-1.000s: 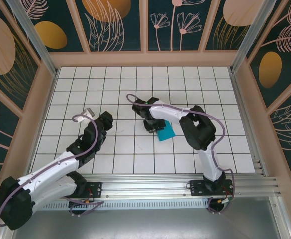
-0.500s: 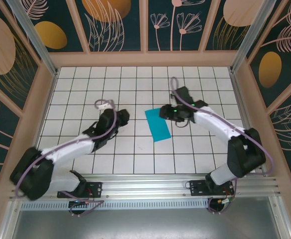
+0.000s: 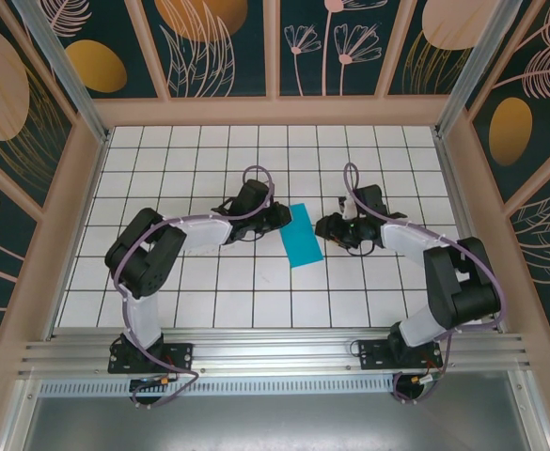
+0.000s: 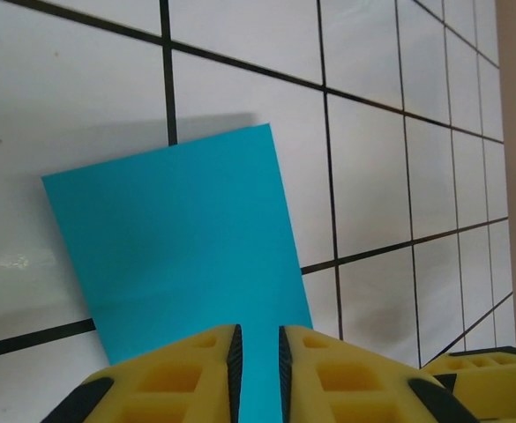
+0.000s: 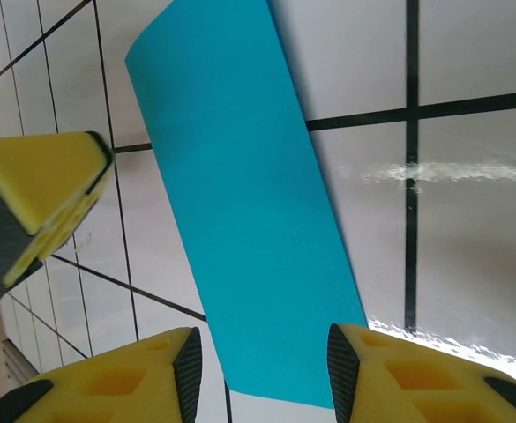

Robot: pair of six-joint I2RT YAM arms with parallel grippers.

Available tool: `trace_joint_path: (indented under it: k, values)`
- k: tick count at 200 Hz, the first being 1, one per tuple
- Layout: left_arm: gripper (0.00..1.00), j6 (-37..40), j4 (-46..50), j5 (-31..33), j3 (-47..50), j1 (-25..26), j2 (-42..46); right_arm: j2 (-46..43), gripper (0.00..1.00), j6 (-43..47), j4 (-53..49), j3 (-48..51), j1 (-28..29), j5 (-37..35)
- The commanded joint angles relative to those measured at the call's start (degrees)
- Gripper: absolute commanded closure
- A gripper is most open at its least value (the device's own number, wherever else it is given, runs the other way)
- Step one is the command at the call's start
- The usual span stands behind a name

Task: Fold a paper plane with a square sheet of paper (pick it up from the middle)
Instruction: Turn over the paper at the center of the table, then third fold the triangle at the center of the table.

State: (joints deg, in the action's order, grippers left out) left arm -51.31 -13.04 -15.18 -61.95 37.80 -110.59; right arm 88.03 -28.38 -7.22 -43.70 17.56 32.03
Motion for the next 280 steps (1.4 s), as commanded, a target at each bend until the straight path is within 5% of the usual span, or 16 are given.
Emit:
trace_joint_path:
  k: [1,101,280]
  values:
    - [0.79,-0.3,3.5,-1.3,-1.7,0.2,-1.9,2.5,0.55,1.7,3.3,0.1,-0.2,3.5]
    - [0.79,1.5,4.9,2.0,-1.9,0.2,-4.6,7.0,0.55,2.3,2.9,-0.1,-0.2,3.4]
    - [0.74,3.3,0.5,-1.1,-2.1,-0.1,-0.5,6.5,0.54,2.5,2.6,2.5,-0.1,3.1]
